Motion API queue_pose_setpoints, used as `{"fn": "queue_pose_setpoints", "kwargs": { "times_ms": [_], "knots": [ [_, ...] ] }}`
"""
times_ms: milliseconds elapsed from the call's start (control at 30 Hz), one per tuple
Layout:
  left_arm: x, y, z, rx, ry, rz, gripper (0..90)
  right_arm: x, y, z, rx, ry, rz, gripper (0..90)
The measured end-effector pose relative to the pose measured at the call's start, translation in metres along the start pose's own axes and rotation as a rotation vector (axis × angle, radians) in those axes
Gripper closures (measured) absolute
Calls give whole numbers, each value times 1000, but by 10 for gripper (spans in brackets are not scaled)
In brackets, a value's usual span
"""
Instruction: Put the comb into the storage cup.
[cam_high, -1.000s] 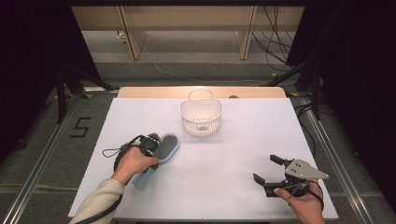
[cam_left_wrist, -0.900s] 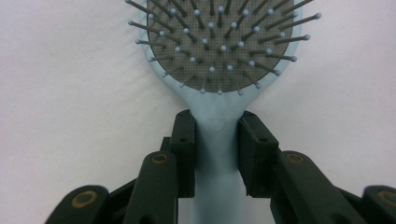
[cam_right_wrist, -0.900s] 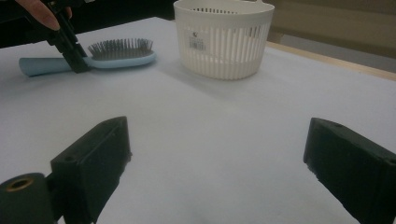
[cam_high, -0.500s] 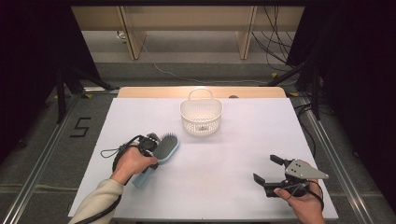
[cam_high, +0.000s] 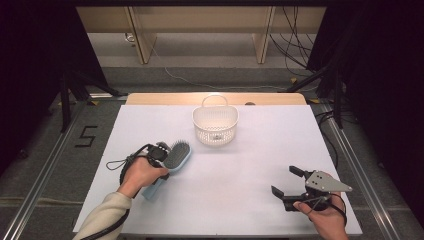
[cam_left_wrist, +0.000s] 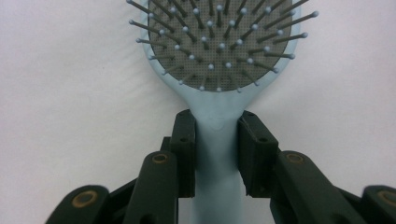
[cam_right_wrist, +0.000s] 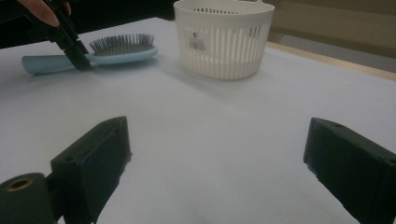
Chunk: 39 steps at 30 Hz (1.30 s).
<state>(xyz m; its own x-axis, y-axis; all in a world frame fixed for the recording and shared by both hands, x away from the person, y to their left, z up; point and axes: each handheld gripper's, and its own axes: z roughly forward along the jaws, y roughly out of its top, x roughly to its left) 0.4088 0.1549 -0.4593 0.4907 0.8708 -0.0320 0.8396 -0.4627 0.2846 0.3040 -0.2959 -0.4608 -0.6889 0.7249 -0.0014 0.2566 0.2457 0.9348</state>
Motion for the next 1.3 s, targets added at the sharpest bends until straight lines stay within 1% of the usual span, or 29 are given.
{"fn": "queue_pose_setpoints", "kwargs": {
  "times_ms": [167,500,700,767,800,867,967,1133,1200,1300],
  "knots": [
    [-2,0,-3,-33,3,-1,698,0,0,0,1,0,-1,80],
    [-1,0,-8,-67,12,4,698,0,0,0,-1,0,0,80],
    [0,-1,-10,-96,14,-3,698,0,0,-1,-1,0,3,79],
    [1,-1,-10,-99,16,-8,698,0,0,-1,-1,0,3,79],
    [1,-2,-10,-110,15,-15,698,0,0,-1,-2,0,3,80],
    [1,-2,-11,-116,16,-9,698,0,0,-1,-1,-1,3,80],
    [1,-3,-13,-137,17,-15,698,0,0,-1,-1,-1,3,80],
    [1,-4,-15,-153,10,-16,698,0,0,-1,-2,0,3,80],
    [1,-4,-15,-166,3,-27,698,0,0,-1,-3,1,2,80],
    [0,-4,-16,-174,3,-27,698,0,0,0,-2,2,2,79]
  ]
}}
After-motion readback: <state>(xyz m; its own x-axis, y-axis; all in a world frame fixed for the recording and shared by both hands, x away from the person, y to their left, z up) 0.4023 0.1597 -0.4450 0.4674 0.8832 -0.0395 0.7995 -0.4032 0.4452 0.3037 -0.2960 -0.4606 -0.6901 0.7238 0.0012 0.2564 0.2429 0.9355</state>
